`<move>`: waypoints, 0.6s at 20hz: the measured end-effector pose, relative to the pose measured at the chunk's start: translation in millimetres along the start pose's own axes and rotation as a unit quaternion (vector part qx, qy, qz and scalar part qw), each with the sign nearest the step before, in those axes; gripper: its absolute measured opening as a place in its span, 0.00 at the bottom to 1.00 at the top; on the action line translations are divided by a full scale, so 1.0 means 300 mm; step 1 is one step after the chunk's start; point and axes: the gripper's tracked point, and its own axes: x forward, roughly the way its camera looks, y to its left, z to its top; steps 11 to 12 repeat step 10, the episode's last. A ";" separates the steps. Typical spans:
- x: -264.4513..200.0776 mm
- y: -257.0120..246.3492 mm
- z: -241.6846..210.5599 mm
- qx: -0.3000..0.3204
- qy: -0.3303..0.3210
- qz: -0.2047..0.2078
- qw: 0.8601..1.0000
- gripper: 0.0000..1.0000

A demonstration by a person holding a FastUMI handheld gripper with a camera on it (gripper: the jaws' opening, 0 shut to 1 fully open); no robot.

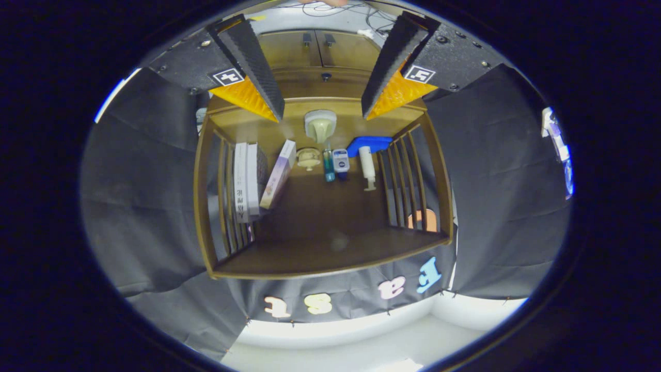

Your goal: Pull open the drawer, take out the items inside it, and place them on the countertop above the cabinet.

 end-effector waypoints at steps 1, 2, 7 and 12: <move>-0.027 -0.002 0.021 -0.002 -0.004 0.001 1.000 0.98; -0.058 -0.003 0.051 -0.001 -0.010 0.005 1.000 0.98; -0.204 0.000 0.185 0.011 -0.043 0.018 0.999 0.97; -0.282 0.002 0.266 0.005 -0.074 0.024 0.997 0.97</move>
